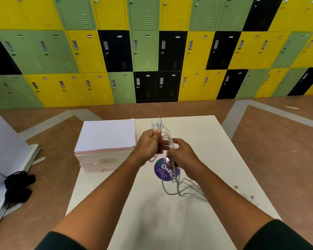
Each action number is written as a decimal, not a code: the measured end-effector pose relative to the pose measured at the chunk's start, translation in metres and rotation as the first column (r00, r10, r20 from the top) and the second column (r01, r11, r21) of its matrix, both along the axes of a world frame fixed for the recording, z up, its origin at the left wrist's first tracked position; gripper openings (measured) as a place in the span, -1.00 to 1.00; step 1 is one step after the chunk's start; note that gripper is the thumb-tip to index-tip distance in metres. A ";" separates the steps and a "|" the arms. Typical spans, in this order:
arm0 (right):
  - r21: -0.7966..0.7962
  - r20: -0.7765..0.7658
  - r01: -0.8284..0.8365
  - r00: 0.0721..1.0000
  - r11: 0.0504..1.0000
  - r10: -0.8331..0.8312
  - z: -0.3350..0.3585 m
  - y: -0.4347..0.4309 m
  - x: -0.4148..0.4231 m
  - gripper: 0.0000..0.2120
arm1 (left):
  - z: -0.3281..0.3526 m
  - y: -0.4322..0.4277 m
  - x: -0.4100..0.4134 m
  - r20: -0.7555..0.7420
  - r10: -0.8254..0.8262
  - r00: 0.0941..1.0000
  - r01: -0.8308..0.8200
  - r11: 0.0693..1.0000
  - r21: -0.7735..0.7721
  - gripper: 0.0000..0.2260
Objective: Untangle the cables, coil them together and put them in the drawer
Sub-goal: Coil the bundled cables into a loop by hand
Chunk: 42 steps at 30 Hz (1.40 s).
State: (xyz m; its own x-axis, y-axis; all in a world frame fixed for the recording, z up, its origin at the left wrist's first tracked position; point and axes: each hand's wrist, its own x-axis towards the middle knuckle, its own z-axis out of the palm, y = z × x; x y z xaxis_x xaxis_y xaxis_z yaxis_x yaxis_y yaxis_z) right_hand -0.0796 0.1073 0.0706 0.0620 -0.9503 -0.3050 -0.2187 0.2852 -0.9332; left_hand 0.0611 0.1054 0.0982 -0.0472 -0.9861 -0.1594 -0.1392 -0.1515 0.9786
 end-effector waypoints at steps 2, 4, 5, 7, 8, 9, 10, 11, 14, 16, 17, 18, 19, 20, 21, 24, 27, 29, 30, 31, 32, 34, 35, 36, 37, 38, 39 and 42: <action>-0.033 0.017 0.116 0.993 0.993 -0.116 0.002 -0.005 -0.006 -0.74 | -0.001 -0.002 0.007 -0.022 0.013 1.000 -0.012 1.000 0.010 -0.69; -0.070 -0.039 0.150 0.987 0.986 -0.153 0.002 -0.006 -0.018 -0.84 | 0.001 -0.005 0.016 -0.062 0.088 0.994 -0.087 0.996 0.013 -0.68; -0.072 -0.068 0.135 0.988 0.988 -0.139 0.001 -0.006 -0.024 -0.81 | 0.004 -0.007 0.020 -0.129 0.130 0.983 -0.128 0.991 0.028 -0.69; -0.043 -0.133 0.090 0.987 0.995 -0.095 -0.006 -0.005 -0.034 -0.75 | 0.012 -0.012 0.027 -0.305 0.204 0.930 -0.185 0.978 0.092 -0.69; -0.029 -0.193 0.071 0.978 0.997 -0.075 -0.011 -0.006 -0.037 -0.75 | 0.018 -0.015 0.030 -0.373 0.230 0.899 -0.200 0.973 0.118 -0.69; -0.012 -0.268 0.054 0.962 0.998 -0.056 -0.017 -0.006 -0.041 -0.76 | 0.026 -0.017 0.033 -0.431 0.243 0.869 -0.204 0.969 0.135 -0.69; 0.006 -0.351 0.037 0.936 0.999 -0.033 -0.024 -0.007 -0.043 -0.78 | 0.034 -0.018 0.036 -0.484 0.250 0.839 -0.206 0.968 0.144 -0.69; 0.032 -0.432 0.014 0.902 0.999 0.001 -0.029 -0.008 -0.044 -0.79 | 0.042 -0.020 0.040 -0.526 0.250 0.813 -0.203 0.968 0.146 -0.69; 0.138 -0.665 -0.104 0.728 0.985 0.170 -0.034 -0.007 -0.043 -0.59 | 0.061 -0.026 0.045 -0.573 0.226 0.788 -0.182 0.974 0.134 -0.68; 0.132 -0.711 -0.192 0.665 0.972 0.228 -0.024 -0.008 -0.034 -0.13 | 0.068 -0.028 0.045 -0.557 0.210 0.803 -0.169 0.978 0.125 -0.68; 0.095 -0.691 -0.242 0.682 0.965 0.239 -0.014 -0.008 -0.027 0.06 | 0.070 -0.028 0.044 -0.537 0.205 0.818 -0.166 0.979 0.121 -0.68; 0.039 -0.654 -0.293 0.715 0.955 0.246 -0.002 -0.008 -0.020 0.18 | 0.071 -0.029 0.042 -0.516 0.201 0.833 -0.164 0.980 0.118 -0.68; -0.032 -0.604 -0.337 0.757 0.941 0.250 0.010 -0.008 -0.013 0.23 | 0.071 -0.029 0.040 -0.501 0.196 0.843 -0.159 0.981 0.116 -0.68; -0.116 -0.543 -0.366 0.802 0.923 0.249 0.023 -0.007 -0.005 0.21 | 0.072 -0.029 0.038 -0.494 0.188 0.849 -0.150 0.982 0.116 -0.68; -0.204 -0.481 -0.379 0.842 0.903 0.245 0.035 -0.005 0.003 0.15 | 0.072 -0.028 0.037 -0.493 0.178 0.852 -0.136 0.983 0.119 -0.69; -0.383 -0.287 -0.384 0.914 0.840 0.287 0.061 -0.004 0.027 -0.10 | 0.076 -0.026 0.031 -0.528 0.137 0.838 -0.082 0.989 0.126 -0.70; -0.351 0.056 -0.392 0.898 0.851 0.436 0.062 -0.006 0.045 -0.48 | 0.081 -0.024 0.027 -0.589 0.142 0.796 -0.072 0.988 0.140 -0.70; -0.316 0.152 -0.361 0.893 0.878 0.422 0.056 -0.002 0.053 -0.75 | 0.084 -0.025 0.029 -0.600 0.179 0.779 -0.104 0.982 0.157 -0.70; -0.313 0.157 -0.345 0.900 0.885 0.407 0.052 0.002 0.056 -0.85 | 0.084 -0.025 0.031 -0.601 0.201 0.774 -0.125 0.978 0.166 -0.70; -0.307 0.158 -0.328 0.908 0.894 0.387 0.049 0.005 0.058 -0.85 | 0.083 -0.026 0.033 -0.598 0.223 0.770 -0.145 0.974 0.176 -0.70; -0.291 0.155 -0.321 0.914 0.901 0.376 0.046 0.008 0.059 -0.78 | 0.081 -0.026 0.034 -0.592 0.244 0.768 -0.163 0.969 0.188 -0.69; -0.240 0.139 -0.354 0.909 0.904 0.393 0.043 0.013 0.059 -0.69 | 0.075 -0.026 0.037 -0.578 0.291 0.762 -0.204 0.956 0.213 -0.69; -0.217 0.134 -0.374 0.904 0.902 0.407 0.042 0.015 0.058 -0.68 | 0.071 -0.026 0.037 -0.577 0.318 0.752 -0.224 0.947 0.229 -0.69; -0.201 0.135 -0.386 0.899 0.900 0.416 0.040 0.017 0.058 -0.68 | 0.067 -0.026 0.037 -0.580 0.345 0.738 -0.244 0.938 0.247 -0.69; -0.191 0.141 -0.387 0.899 0.902 0.415 0.037 0.019 0.058 -0.68 | 0.063 -0.027 0.038 -0.586 0.369 0.722 -0.259 0.929 0.266 -0.68; -0.183 0.143 -0.377 0.904 0.908 0.404 0.035 0.021 0.057 -0.68 | 0.058 -0.027 0.038 -0.596 0.388 0.703 -0.265 0.921 0.287 -0.68; -0.178 0.136 -0.358 0.914 0.917 0.383 0.032 0.023 0.056 -0.66 | 0.054 -0.027 0.038 -0.611 0.403 0.681 -0.262 0.914 0.311 -0.68; -0.161 0.096 -0.279 0.950 0.947 0.297 0.029 0.025 0.053 -0.62 | 0.042 -0.028 0.038 -0.660 0.421 0.623 -0.210 0.902 0.377 -0.67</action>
State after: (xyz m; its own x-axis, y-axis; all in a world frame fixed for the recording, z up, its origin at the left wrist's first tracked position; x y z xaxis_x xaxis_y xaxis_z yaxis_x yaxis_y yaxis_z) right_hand -0.0268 0.1324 0.0997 0.3664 -0.9198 -0.1403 -0.1583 0.0869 -0.9836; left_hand 0.0993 0.0773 0.1404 0.0580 -0.8939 -0.4445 0.6828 -0.2893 0.6709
